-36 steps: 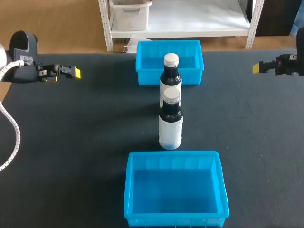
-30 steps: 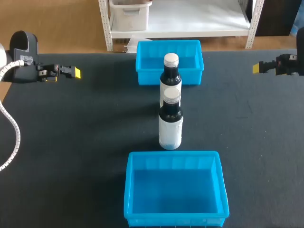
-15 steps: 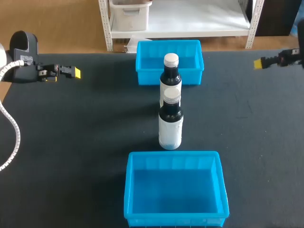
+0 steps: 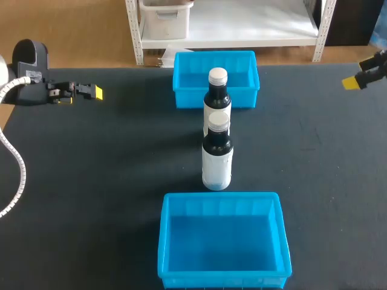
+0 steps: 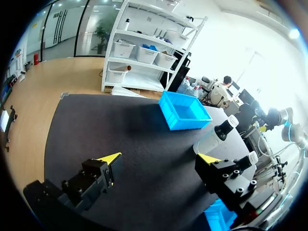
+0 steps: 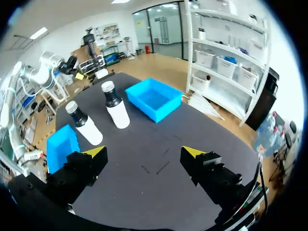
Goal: Pick up the bottle, and place it in the far bin if it is heavy, or in the near bin if it is light.
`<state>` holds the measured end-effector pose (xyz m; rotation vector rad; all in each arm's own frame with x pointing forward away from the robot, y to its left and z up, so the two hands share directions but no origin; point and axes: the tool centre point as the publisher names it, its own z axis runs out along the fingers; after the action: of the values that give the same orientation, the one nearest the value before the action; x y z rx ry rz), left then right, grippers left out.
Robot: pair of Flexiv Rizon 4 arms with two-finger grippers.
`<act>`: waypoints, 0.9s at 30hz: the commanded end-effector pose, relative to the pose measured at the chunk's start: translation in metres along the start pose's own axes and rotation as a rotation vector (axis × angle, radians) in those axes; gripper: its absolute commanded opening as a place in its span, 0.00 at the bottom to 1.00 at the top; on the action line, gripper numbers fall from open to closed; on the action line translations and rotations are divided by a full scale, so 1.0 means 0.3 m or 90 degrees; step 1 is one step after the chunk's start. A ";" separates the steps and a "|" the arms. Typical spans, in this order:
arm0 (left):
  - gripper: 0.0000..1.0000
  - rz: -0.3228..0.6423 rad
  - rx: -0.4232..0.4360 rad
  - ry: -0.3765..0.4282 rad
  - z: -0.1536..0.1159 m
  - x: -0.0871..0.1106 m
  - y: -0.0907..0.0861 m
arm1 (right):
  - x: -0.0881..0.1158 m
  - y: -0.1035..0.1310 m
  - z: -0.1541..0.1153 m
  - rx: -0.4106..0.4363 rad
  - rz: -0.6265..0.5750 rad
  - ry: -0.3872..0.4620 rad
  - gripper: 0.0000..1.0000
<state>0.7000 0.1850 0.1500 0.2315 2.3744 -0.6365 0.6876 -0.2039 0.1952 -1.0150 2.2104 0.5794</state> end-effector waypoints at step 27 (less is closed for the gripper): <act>1.00 0.000 0.000 0.000 0.000 0.000 0.000 | -0.054 0.333 0.157 -0.163 -0.241 -0.067 1.00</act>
<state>0.7000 0.1849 0.1500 0.2315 2.3743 -0.6365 0.6375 -0.1192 0.1930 -1.4887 1.8158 0.7861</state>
